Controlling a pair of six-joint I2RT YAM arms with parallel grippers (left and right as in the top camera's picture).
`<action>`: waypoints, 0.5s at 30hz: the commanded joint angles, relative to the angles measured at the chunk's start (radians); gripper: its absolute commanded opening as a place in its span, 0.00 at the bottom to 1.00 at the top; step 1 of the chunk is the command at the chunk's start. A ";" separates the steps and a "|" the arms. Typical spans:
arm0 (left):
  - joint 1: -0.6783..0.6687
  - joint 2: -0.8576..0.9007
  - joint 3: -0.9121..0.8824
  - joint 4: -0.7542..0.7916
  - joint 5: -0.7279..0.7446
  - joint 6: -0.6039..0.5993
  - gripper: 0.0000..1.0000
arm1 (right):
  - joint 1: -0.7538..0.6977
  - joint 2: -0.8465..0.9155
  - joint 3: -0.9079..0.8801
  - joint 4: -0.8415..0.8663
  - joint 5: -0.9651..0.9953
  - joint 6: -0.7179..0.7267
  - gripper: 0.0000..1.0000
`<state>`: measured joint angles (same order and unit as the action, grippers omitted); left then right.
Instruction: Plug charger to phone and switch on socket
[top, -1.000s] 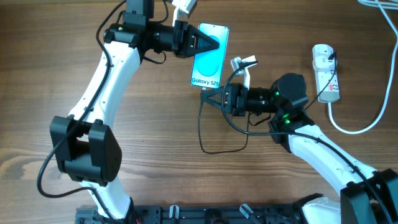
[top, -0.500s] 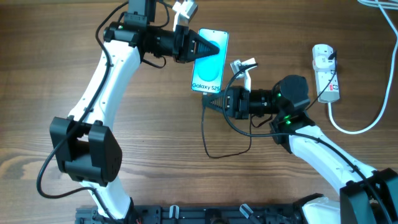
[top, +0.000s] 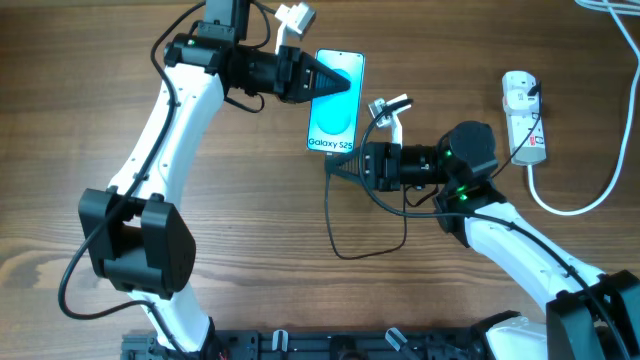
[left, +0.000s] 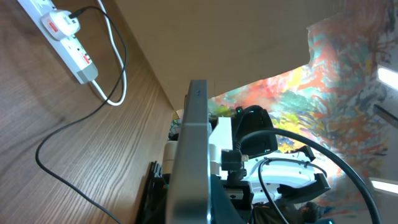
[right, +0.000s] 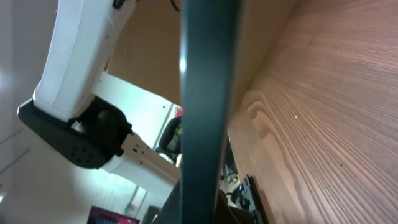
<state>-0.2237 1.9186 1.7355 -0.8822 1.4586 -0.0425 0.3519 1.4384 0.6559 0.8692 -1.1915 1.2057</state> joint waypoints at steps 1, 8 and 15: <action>-0.034 -0.023 -0.028 -0.040 -0.009 0.065 0.04 | -0.059 -0.008 0.046 0.051 0.388 0.025 0.04; -0.034 -0.023 -0.028 -0.059 -0.013 0.065 0.04 | -0.059 -0.007 0.046 0.060 0.360 -0.029 0.05; -0.034 -0.023 -0.028 -0.086 -0.013 0.064 0.04 | -0.059 -0.006 0.046 0.058 0.280 -0.085 0.05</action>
<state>-0.2199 1.9186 1.7409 -0.9157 1.4517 -0.0193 0.3527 1.4384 0.6464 0.8864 -1.1797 1.1744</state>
